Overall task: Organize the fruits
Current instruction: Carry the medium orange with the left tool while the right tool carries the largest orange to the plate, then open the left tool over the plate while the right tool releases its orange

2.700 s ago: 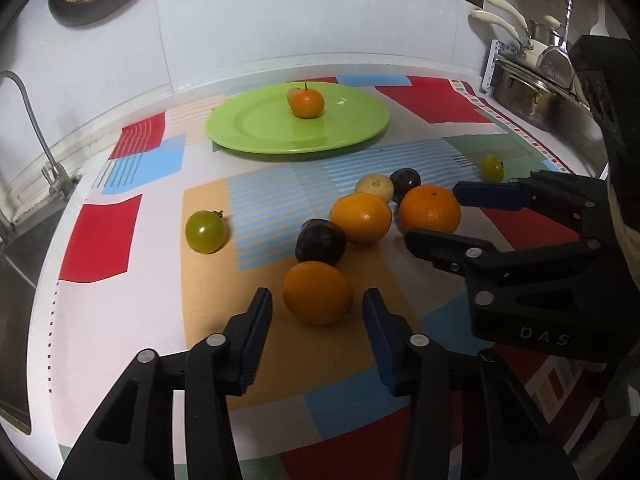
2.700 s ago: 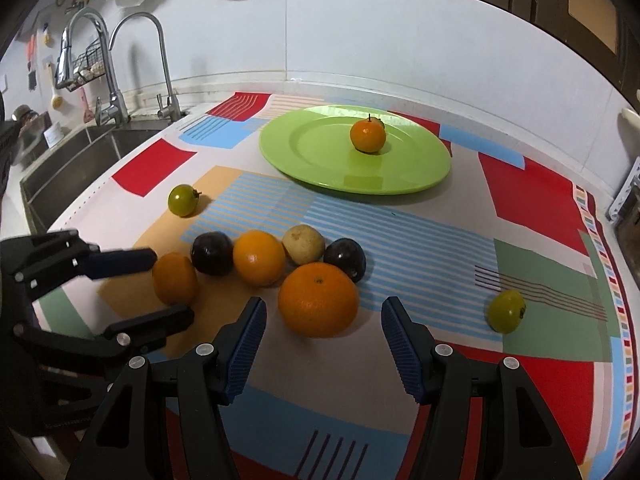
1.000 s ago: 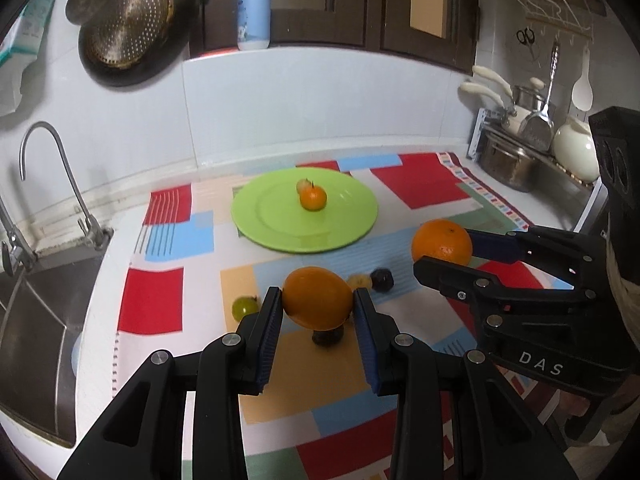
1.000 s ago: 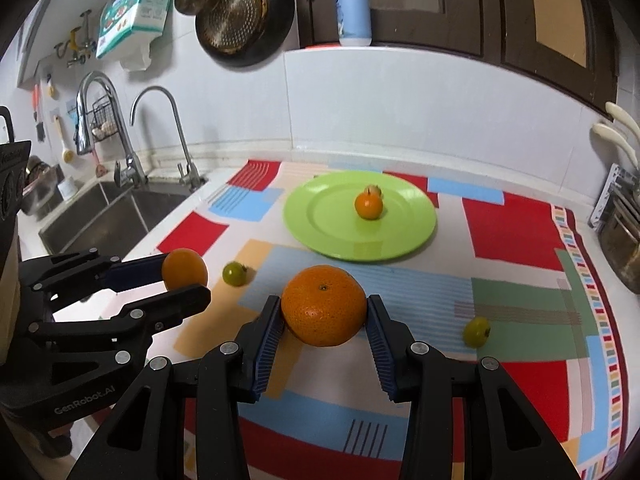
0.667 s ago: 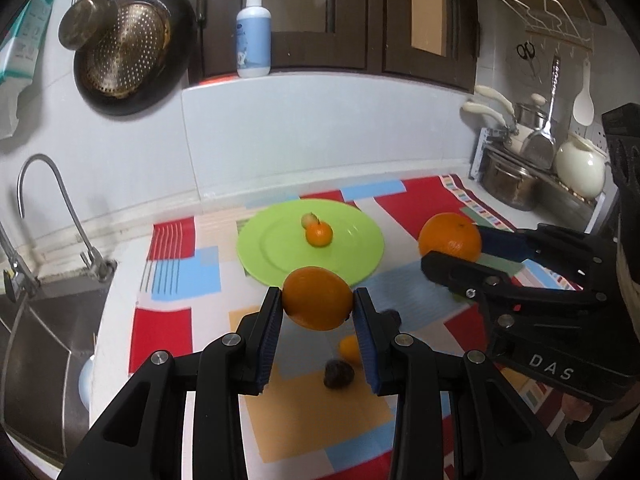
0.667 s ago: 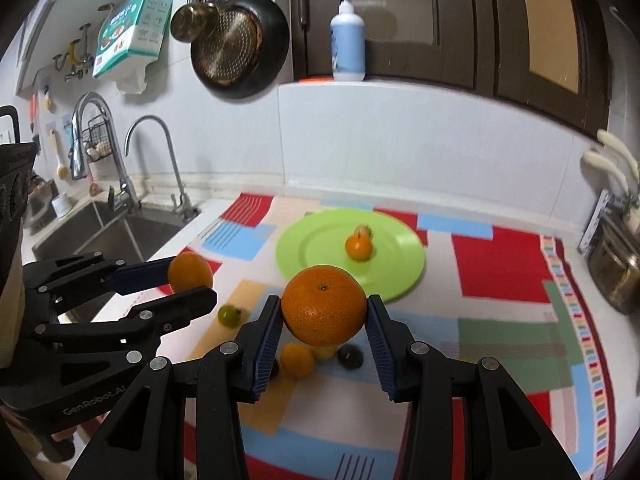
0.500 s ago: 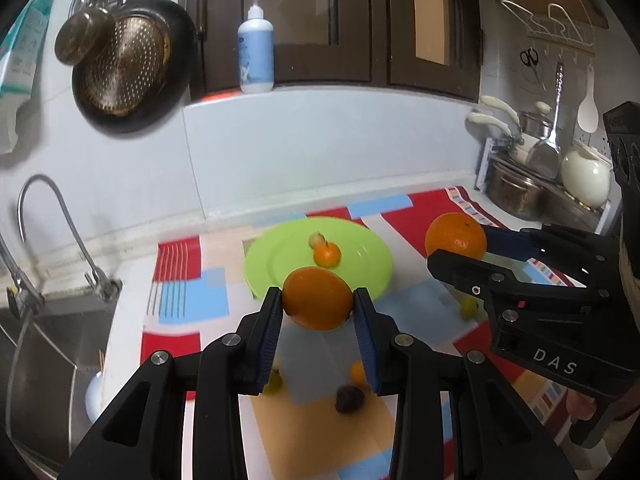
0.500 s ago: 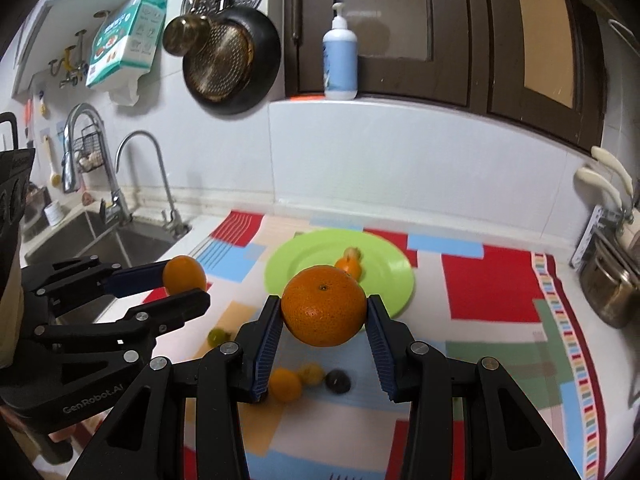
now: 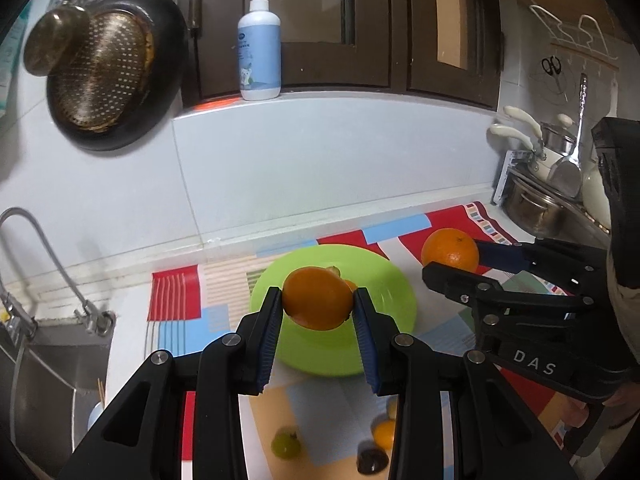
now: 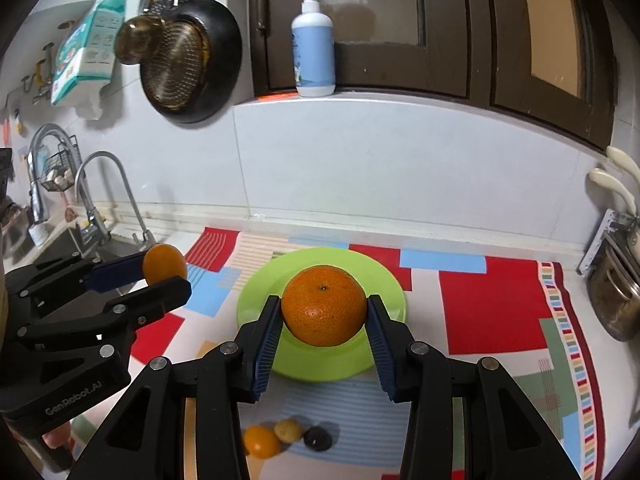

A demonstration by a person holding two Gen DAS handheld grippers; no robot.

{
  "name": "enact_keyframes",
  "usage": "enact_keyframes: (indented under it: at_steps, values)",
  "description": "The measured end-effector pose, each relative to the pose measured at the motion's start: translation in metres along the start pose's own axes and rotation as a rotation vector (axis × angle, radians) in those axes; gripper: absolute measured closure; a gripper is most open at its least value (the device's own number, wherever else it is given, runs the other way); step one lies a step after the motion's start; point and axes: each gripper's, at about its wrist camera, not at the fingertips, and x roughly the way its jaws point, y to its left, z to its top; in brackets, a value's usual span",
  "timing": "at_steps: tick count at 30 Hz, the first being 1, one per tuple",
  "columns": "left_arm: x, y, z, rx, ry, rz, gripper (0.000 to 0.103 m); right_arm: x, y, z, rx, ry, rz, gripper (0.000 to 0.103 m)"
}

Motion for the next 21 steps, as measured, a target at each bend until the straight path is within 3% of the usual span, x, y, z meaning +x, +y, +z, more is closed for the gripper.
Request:
enact_keyframes:
  at_steps: [10, 21]
  values:
    - [0.055, 0.009, 0.022, -0.001, 0.062, -0.021, 0.068, 0.054, -0.023, 0.024, 0.047, 0.071, -0.008, 0.060]
    - [0.115, 0.019, 0.021, -0.015, 0.164, -0.044, 0.068, 0.112, -0.040, 0.030, 0.088, 0.154, -0.004, 0.060]
